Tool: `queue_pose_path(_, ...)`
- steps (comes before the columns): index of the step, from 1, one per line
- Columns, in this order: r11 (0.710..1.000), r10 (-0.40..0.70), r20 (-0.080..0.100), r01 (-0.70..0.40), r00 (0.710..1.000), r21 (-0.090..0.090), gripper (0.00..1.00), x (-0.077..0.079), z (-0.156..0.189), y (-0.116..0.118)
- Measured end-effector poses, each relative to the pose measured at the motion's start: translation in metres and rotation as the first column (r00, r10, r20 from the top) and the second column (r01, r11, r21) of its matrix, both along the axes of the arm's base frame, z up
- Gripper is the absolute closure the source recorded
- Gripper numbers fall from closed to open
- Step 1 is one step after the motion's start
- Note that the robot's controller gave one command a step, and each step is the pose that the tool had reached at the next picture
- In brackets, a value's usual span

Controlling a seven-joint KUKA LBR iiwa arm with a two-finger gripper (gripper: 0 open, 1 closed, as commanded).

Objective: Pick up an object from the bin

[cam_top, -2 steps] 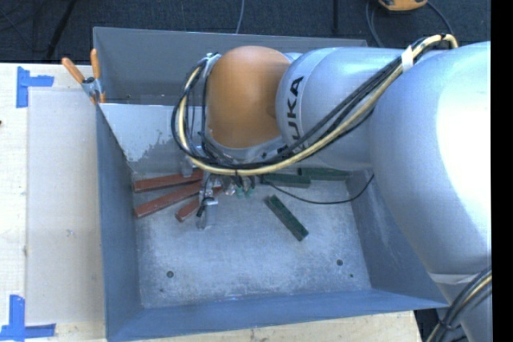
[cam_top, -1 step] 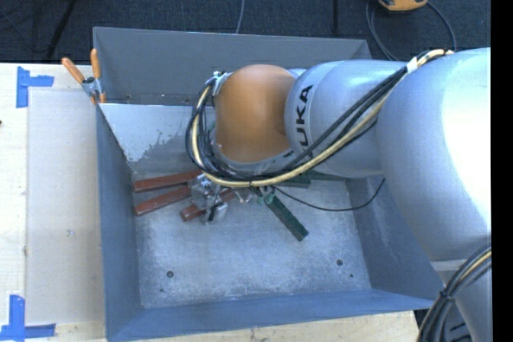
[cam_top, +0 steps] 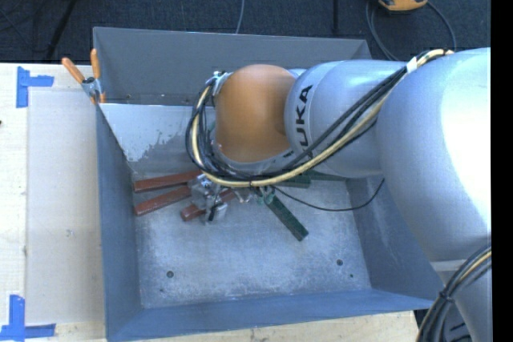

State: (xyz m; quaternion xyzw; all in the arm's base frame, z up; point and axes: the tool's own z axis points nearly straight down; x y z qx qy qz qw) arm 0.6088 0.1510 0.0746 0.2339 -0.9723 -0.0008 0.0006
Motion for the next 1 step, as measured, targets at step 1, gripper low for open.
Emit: queue_pose_path(1,0.999,-0.037,0.003,0.037,0.999,0.0,1.0,-0.0082,0.1297,0.0142)
